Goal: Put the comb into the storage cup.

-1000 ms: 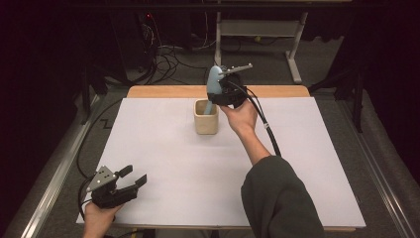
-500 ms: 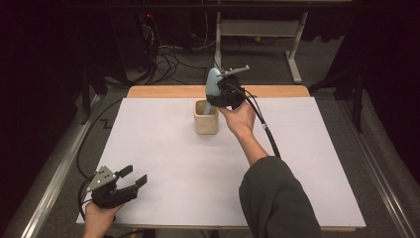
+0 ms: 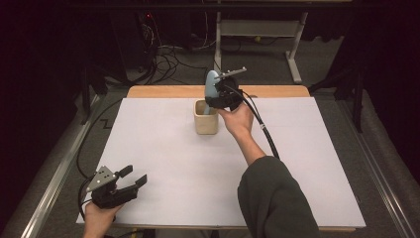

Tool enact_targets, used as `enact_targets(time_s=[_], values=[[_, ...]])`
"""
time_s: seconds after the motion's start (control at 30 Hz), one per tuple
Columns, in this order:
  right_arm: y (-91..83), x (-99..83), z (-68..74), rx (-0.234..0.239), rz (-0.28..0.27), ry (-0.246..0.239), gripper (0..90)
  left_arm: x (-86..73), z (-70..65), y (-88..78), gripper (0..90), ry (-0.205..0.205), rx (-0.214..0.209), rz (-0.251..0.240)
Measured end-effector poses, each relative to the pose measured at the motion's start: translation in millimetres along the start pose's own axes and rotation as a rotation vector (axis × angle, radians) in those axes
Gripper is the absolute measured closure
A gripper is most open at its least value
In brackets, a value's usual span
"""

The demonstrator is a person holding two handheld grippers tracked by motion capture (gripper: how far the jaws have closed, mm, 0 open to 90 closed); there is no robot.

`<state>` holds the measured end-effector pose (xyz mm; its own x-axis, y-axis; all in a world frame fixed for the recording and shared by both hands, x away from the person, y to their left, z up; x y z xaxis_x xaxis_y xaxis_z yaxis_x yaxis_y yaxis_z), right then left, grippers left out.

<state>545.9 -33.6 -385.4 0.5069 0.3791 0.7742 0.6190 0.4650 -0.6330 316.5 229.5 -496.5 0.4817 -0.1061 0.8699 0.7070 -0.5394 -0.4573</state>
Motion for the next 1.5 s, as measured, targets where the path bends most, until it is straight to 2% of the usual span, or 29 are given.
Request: enact_targets(time_s=[0.67,0.9,1.13,1.27,1.5], values=[[14.9,-6.3,0.3,0.012,0.021,0.025,52.3,0.4,0.7,-0.8,33.0,-0.005,-0.001,-0.004],[19.2,-8.9,-0.3,-0.001,0.036,0.016,51.6,0.4,0.1,0.3,33.0,-0.006,-0.005,-0.001],[20.5,-9.3,-1.4,-0.001,0.035,0.027,49.6,0.4,0.2,0.4,33.0,-0.008,-0.004,-0.003],[20.5,-9.8,-5.9,-0.022,0.039,0.029,46.1,0.1,-0.6,0.8,33.1,-0.003,-0.005,0.003],[19.9,-11.0,-8.8,-0.031,0.031,0.047,44.6,0.1,-1.3,1.4,33.1,-0.005,-0.006,0.003]])
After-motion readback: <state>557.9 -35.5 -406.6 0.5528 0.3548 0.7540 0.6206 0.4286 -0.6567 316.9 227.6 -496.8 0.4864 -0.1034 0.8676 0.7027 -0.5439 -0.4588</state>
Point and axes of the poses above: each handheld gripper's, and its own axes: y roughly forward along the jaws, x roughly out of its top, z roughly to its left, the point moved 8 cm from there along y, roughly forward along the jaws, and after that the axes turned 3 degrees about -y, right-handed, at the moved point
